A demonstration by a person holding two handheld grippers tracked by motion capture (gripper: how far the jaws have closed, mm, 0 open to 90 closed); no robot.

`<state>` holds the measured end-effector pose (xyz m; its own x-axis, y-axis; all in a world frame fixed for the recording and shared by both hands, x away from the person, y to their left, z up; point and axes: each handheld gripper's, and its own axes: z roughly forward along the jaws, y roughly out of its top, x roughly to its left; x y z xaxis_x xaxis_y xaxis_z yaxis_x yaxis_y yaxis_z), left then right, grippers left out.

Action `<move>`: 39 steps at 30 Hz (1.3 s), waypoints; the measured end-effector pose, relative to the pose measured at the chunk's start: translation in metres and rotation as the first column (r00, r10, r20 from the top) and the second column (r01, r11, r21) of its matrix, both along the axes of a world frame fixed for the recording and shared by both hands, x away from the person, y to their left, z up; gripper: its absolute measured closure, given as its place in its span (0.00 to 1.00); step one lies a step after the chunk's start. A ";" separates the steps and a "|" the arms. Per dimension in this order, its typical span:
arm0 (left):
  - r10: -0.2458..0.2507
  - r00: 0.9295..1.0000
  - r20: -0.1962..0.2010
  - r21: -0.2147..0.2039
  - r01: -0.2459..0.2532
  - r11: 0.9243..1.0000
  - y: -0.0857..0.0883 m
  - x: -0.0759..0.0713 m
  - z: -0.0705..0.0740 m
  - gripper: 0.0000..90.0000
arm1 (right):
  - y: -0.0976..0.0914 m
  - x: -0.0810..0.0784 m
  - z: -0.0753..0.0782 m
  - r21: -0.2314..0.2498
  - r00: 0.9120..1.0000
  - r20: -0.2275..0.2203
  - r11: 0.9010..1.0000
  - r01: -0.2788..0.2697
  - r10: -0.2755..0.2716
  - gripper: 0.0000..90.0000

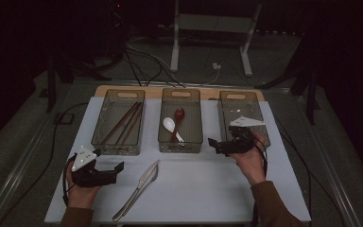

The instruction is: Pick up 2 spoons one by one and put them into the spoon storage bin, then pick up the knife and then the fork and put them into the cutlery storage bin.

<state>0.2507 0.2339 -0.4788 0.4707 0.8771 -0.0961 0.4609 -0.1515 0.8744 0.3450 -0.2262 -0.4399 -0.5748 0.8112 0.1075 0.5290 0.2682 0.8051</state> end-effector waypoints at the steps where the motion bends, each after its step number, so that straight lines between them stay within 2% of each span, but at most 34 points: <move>1: 0.000 1.000 -0.001 0.000 0.000 1.000 0.000 0.000 0.000 0.01 | -0.002 -0.001 0.000 0.003 1.000 -0.007 1.000 0.001 -0.001 0.01; 16: -0.020 1.000 0.000 0.007 0.020 1.000 -0.007 0.000 0.002 0.01 | -0.034 -0.026 -0.005 0.031 0.999 0.021 0.999 0.037 -0.037 0.01; 27: -0.077 0.997 0.000 0.019 0.077 0.997 -0.026 0.000 0.008 0.01 | -0.060 -0.043 -0.015 0.059 0.996 0.051 0.996 0.073 -0.076 0.01; 39: -0.140 0.990 -0.013 0.042 0.140 0.989 -0.049 0.006 0.015 0.01 | -0.076 -0.056 -0.027 0.094 0.992 0.046 0.989 0.116 -0.121 0.01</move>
